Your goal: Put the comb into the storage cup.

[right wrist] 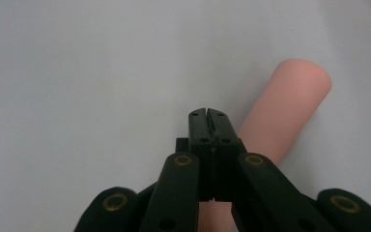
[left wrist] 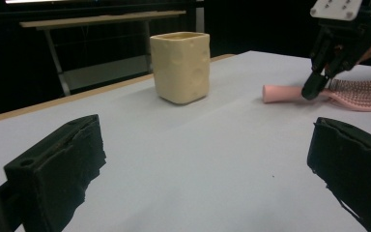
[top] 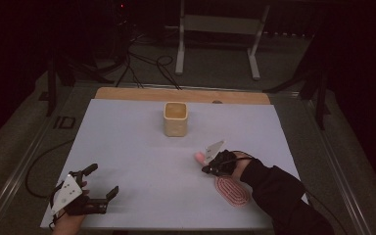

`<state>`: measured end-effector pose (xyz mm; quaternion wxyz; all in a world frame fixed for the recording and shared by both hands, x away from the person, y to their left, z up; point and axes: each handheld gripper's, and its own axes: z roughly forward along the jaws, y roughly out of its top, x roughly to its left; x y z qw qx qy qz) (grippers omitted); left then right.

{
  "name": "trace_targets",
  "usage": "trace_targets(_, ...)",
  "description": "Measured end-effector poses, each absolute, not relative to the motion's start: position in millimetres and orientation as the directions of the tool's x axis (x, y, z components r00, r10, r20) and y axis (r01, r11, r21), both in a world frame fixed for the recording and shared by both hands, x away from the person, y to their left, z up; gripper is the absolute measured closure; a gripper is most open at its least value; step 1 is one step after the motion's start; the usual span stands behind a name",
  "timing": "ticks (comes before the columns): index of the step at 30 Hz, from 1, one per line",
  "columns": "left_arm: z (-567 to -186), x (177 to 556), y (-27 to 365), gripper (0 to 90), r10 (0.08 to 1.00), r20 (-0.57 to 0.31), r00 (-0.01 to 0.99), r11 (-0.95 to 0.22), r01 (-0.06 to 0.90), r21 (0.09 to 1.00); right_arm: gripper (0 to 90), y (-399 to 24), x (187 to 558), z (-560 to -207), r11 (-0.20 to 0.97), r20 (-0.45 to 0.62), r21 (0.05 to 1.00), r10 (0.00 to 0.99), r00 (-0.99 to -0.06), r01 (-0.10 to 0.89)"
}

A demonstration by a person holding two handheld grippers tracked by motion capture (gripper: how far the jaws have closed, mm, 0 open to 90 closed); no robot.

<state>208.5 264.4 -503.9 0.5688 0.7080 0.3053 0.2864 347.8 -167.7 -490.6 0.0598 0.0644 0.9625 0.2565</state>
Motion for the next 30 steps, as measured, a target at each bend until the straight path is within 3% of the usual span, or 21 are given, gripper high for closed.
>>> trace_targets(14, -504.4, 209.3, 263.4, 0.0, 0.758, 0.055, 0.65, -0.166, 0.11, 0.98, 90.0, -193.7, 370.7, -486.8, 0.837, -0.077, 0.52, 0.244, -0.967, 0.17)
trace_targets(23, -503.9, 208.9, 264.1, 0.0, 0.758, 0.06, 0.65, -0.168, 0.105, 0.98, 90.0, -181.2, 388.0, -488.3, 0.871, -0.101, 0.465, 0.23, -0.968, 0.159)
trace_targets(30, -504.1, 209.0, 264.5, 0.0, 0.758, 0.057, 0.65, -0.165, 0.107, 0.98, 90.0, -201.5, 396.1, -491.8, 0.869, -0.109, 0.443, 0.295, -0.949, 0.219)
